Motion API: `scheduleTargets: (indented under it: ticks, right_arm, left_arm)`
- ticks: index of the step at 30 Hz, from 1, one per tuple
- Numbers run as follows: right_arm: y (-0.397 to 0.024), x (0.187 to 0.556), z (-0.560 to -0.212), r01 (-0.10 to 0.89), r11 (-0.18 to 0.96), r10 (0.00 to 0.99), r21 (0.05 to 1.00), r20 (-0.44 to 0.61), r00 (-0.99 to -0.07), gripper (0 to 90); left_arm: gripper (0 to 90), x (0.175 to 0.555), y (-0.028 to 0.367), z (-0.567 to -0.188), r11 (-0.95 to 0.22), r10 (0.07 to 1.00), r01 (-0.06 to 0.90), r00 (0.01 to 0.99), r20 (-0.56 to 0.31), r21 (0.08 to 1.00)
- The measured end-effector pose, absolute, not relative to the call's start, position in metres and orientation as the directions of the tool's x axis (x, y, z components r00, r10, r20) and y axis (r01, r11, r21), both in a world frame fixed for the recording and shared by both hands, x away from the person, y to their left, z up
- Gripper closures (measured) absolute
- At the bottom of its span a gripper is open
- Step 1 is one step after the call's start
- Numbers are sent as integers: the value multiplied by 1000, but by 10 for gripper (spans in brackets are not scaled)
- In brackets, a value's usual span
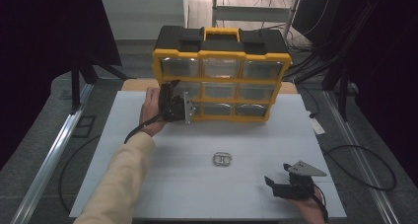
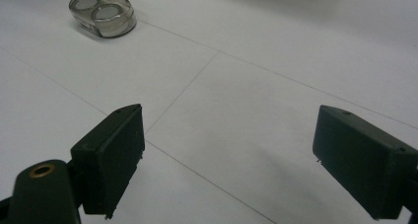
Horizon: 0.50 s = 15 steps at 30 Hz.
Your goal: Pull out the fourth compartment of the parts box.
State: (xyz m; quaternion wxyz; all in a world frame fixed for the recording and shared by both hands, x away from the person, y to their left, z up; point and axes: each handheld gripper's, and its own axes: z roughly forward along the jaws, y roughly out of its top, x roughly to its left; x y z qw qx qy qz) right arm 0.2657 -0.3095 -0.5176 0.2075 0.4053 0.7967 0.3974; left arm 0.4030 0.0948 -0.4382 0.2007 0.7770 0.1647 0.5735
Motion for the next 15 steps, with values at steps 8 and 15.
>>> scheduleTargets:
  ticks: [8, 15]
  right_arm:
    - [-310, 266, -518, 481, 356, 811, 801, -9, -586, 129]
    - [-309, 266, -518, 479, 354, 809, 803, -5, -588, 129]
  left_arm:
    - [160, 404, 95, -440, -871, 479, 29, 278, 833, 491]
    - [190, 404, 94, -440, -872, 477, 30, 266, 837, 488]
